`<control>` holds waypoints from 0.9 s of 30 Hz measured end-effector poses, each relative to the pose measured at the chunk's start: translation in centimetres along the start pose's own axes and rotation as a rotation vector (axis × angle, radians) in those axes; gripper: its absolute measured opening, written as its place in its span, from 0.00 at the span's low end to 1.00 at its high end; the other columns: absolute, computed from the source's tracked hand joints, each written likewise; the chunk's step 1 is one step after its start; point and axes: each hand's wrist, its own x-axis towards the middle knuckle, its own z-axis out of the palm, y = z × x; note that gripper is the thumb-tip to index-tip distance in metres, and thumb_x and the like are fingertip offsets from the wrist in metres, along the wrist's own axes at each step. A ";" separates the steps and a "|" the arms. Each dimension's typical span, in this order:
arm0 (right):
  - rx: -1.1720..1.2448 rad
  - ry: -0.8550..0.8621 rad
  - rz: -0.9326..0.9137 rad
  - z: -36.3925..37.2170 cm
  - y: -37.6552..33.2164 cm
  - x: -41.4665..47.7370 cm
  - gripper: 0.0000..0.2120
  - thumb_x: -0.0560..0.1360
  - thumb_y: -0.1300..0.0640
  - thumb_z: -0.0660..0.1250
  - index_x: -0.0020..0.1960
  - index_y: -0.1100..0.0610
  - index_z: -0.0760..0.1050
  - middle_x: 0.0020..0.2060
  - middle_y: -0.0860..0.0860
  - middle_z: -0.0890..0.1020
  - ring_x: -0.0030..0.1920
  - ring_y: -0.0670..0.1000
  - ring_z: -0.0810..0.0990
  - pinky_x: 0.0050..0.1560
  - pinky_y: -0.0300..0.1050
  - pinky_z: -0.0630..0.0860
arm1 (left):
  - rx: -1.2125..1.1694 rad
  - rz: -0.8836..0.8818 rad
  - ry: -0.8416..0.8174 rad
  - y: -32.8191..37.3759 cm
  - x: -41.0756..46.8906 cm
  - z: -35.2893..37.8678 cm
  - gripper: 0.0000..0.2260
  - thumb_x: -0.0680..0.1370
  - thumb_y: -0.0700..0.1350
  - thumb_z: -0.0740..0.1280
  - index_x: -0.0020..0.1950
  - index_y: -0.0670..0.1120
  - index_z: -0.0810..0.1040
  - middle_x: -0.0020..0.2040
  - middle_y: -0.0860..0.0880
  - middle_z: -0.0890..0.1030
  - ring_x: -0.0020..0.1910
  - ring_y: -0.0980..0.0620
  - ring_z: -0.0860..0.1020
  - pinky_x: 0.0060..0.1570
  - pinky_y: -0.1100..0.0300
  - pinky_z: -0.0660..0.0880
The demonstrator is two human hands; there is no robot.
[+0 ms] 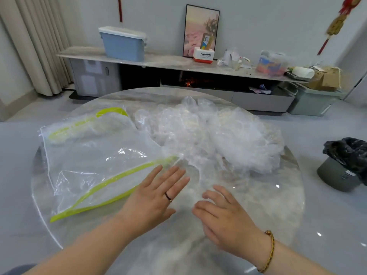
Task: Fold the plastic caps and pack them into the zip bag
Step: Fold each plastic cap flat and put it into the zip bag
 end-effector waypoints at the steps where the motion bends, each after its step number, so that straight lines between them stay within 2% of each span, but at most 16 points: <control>1: 0.037 -0.057 -0.004 0.1 -0.6 -0.7 0.13 0.66 0.56 0.58 0.44 0.52 0.80 0.39 0.45 0.81 0.50 0.49 0.70 0.66 0.46 0.57 | 0.004 0.038 -0.059 0.5 -0.3 0.5 0.49 0.54 0.57 0.79 0.71 0.44 0.64 0.64 0.47 0.76 0.70 0.50 0.64 0.68 0.54 0.51; 3: 0.106 -0.128 0.004 0.5 -1.5 -2.1 0.15 0.65 0.55 0.58 0.49 0.51 0.76 0.38 0.44 0.80 0.48 0.48 0.70 0.64 0.44 0.61 | -0.004 0.086 -0.111 1.4 -1.0 1.4 0.35 0.50 0.56 0.81 0.55 0.47 0.80 0.51 0.49 0.83 0.56 0.51 0.78 0.64 0.55 0.57; 5: 0.154 -0.153 0.018 0.8 -2.0 -2.9 0.18 0.65 0.54 0.58 0.55 0.52 0.69 0.39 0.44 0.80 0.46 0.46 0.70 0.61 0.42 0.65 | -0.044 0.080 -0.116 1.7 -1.6 2.1 0.17 0.57 0.52 0.77 0.43 0.49 0.85 0.44 0.52 0.84 0.45 0.54 0.83 0.56 0.59 0.64; 6: 0.170 -0.156 0.025 0.8 -2.0 -3.0 0.20 0.64 0.54 0.59 0.57 0.53 0.68 0.40 0.45 0.81 0.46 0.45 0.70 0.60 0.41 0.66 | -0.090 0.056 -0.137 1.8 -1.8 2.2 0.10 0.61 0.51 0.71 0.40 0.50 0.85 0.42 0.53 0.84 0.42 0.55 0.83 0.52 0.60 0.66; 8: 0.178 -0.155 0.037 0.9 -1.7 -3.1 0.25 0.61 0.52 0.65 0.58 0.54 0.67 0.43 0.47 0.81 0.48 0.46 0.70 0.60 0.42 0.65 | -0.173 -0.006 -0.202 2.0 -2.1 2.1 0.16 0.65 0.51 0.57 0.38 0.52 0.85 0.41 0.55 0.84 0.38 0.58 0.83 0.47 0.66 0.70; 10: 0.193 -0.190 0.082 1.1 -1.1 -2.8 0.32 0.55 0.51 0.73 0.57 0.54 0.67 0.46 0.47 0.81 0.50 0.46 0.70 0.61 0.44 0.63 | -0.225 -0.054 -0.217 2.1 -2.3 1.6 0.19 0.64 0.52 0.53 0.37 0.54 0.84 0.42 0.57 0.84 0.37 0.60 0.82 0.39 0.69 0.75; 12: 0.199 -0.216 0.142 1.7 -0.4 -2.7 0.29 0.55 0.51 0.69 0.55 0.52 0.67 0.45 0.46 0.81 0.52 0.45 0.69 0.63 0.45 0.61 | -0.302 -0.095 -0.242 2.2 -2.6 1.1 0.20 0.64 0.53 0.53 0.41 0.55 0.84 0.44 0.57 0.84 0.38 0.61 0.82 0.36 0.71 0.75; 15: 0.240 -0.246 0.266 2.5 0.2 -2.9 0.20 0.59 0.51 0.56 0.50 0.50 0.72 0.41 0.44 0.82 0.49 0.42 0.71 0.63 0.42 0.61 | -0.429 -0.180 -0.275 2.1 -3.3 0.9 0.23 0.65 0.54 0.55 0.57 0.53 0.77 0.55 0.52 0.82 0.45 0.59 0.82 0.39 0.69 0.76; 18: 0.288 -0.225 0.332 3.1 0.9 -3.3 0.15 0.62 0.53 0.55 0.39 0.50 0.80 0.38 0.43 0.82 0.43 0.41 0.77 0.61 0.39 0.64 | -0.452 -0.228 -0.273 1.9 -3.4 1.1 0.26 0.65 0.54 0.57 0.63 0.50 0.69 0.59 0.48 0.79 0.48 0.56 0.82 0.41 0.68 0.76; 21: 0.296 -0.174 0.373 3.4 1.1 -3.5 0.13 0.63 0.54 0.56 0.34 0.52 0.80 0.34 0.43 0.83 0.36 0.42 0.80 0.56 0.38 0.68 | -0.420 -0.249 -0.277 1.8 -3.1 1.0 0.26 0.63 0.52 0.55 0.61 0.50 0.69 0.56 0.49 0.80 0.46 0.58 0.82 0.43 0.72 0.73; 24: 0.343 -0.214 0.470 3.1 1.5 -3.7 0.13 0.63 0.54 0.55 0.34 0.53 0.79 0.30 0.43 0.81 0.31 0.44 0.78 0.36 0.33 0.73 | -0.442 -0.278 -0.248 1.4 -3.0 1.1 0.23 0.62 0.47 0.53 0.56 0.51 0.73 0.51 0.52 0.82 0.42 0.58 0.82 0.43 0.71 0.72; 25: 0.387 -0.241 0.512 3.0 1.5 -3.8 0.15 0.64 0.53 0.54 0.34 0.54 0.79 0.30 0.45 0.81 0.31 0.45 0.78 0.33 0.34 0.72 | -0.440 -0.266 -0.219 1.2 -2.9 1.2 0.22 0.63 0.46 0.53 0.53 0.50 0.76 0.48 0.52 0.83 0.40 0.57 0.82 0.42 0.70 0.73; 27: 0.493 -0.274 0.610 2.8 1.8 -3.9 0.21 0.65 0.49 0.51 0.38 0.59 0.79 0.33 0.50 0.81 0.35 0.48 0.77 0.37 0.38 0.71 | -0.409 -0.216 -0.173 0.6 -2.5 1.3 0.19 0.63 0.44 0.54 0.42 0.46 0.82 0.42 0.51 0.84 0.37 0.55 0.83 0.40 0.68 0.73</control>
